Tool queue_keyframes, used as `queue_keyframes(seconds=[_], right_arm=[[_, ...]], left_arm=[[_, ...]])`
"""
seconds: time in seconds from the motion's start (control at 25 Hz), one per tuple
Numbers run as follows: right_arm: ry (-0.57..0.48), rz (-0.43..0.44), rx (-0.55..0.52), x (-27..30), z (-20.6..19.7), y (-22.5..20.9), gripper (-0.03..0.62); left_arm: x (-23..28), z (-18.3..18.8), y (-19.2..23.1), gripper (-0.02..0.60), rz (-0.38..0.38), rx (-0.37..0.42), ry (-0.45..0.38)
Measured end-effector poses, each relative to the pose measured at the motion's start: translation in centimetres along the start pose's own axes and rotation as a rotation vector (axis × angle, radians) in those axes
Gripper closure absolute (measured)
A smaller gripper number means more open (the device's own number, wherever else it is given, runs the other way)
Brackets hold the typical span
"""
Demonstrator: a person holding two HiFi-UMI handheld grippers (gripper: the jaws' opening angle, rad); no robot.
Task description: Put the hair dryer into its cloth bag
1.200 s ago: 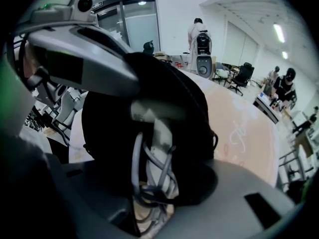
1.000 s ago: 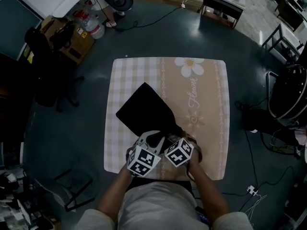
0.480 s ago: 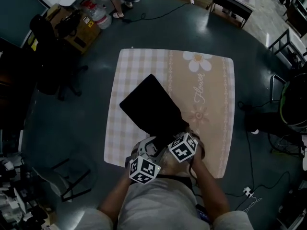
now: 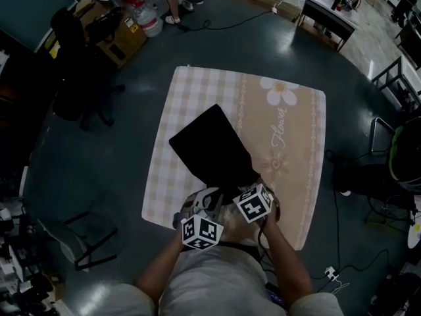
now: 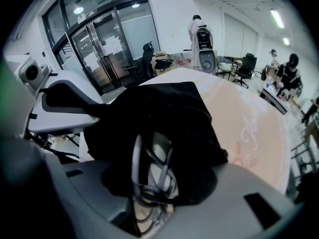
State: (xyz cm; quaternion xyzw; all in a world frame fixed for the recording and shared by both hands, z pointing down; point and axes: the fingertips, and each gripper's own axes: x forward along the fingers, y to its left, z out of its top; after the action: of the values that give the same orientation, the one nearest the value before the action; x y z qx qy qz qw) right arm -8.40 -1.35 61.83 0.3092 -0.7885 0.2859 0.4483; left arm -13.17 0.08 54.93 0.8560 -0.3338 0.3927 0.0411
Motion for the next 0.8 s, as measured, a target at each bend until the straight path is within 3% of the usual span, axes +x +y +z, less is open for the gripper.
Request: queue_keyframes(seconds=[0.4,0.8], right_arm=[[-0.002,0.031,0.061,0.9,1.1,0.1,0.413],[-0.017,0.028,0.088,1.9,2.1,-0.6,0.414]], left_arm=[[-0.3,1.5,-0.1,0.569,-0.059,0.004,-0.044],[-0.2,1.9,0.0,0.569,-0.071,-0.007,-0.051]])
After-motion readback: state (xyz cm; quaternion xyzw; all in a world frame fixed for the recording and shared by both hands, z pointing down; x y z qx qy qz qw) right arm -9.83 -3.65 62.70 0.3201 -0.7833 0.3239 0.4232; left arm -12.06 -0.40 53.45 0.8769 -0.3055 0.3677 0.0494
